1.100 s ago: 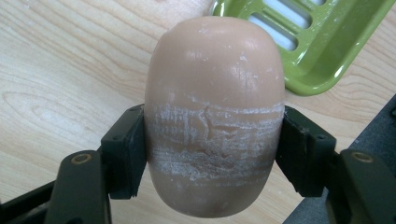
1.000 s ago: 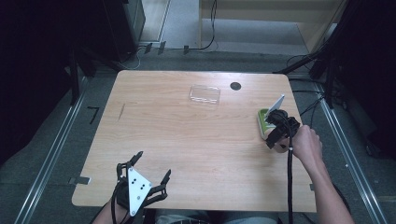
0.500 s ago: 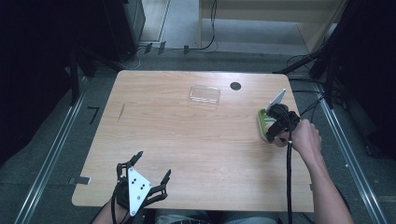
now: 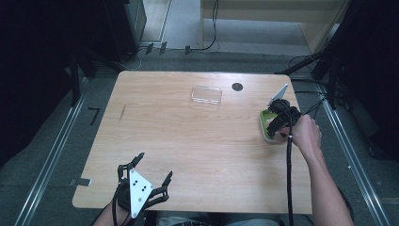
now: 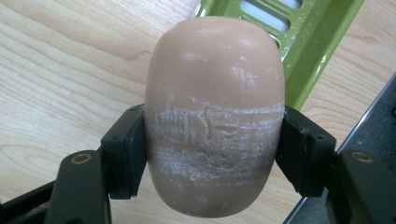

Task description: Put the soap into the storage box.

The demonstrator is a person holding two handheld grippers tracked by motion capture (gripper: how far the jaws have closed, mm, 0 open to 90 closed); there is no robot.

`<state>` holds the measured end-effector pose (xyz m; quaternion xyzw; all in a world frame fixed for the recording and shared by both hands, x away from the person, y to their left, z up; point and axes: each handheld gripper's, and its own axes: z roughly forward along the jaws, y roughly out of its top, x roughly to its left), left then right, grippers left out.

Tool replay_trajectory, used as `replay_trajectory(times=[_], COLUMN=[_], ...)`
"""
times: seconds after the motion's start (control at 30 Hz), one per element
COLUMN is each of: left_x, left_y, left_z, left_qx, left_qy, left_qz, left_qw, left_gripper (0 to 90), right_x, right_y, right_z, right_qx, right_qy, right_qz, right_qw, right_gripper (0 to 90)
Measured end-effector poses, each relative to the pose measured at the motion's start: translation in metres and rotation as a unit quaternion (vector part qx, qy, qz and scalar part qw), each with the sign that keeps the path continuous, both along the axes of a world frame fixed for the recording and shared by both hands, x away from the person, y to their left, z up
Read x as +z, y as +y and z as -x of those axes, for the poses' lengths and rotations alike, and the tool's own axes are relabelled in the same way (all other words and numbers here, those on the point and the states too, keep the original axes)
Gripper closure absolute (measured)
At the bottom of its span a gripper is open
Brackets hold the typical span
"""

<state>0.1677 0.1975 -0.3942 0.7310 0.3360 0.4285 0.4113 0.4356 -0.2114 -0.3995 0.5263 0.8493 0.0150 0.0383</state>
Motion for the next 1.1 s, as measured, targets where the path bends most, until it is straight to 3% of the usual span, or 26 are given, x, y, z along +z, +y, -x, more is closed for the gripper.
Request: replay_trajectory(times=[1.1], left_x=[0.000], left_y=[0.001], left_z=[0.000], left_qx=[0.002], left_qy=[0.001], left_qz=[-0.001], left_qw=[1.0000], left_gripper=[9.9], right_x=[-0.004], right_y=[-0.007], right_z=[-0.034], right_qx=[-0.021], right_qy=[0.005], right_qz=[-0.010], right_qw=[0.9997], right_gripper=[33.5])
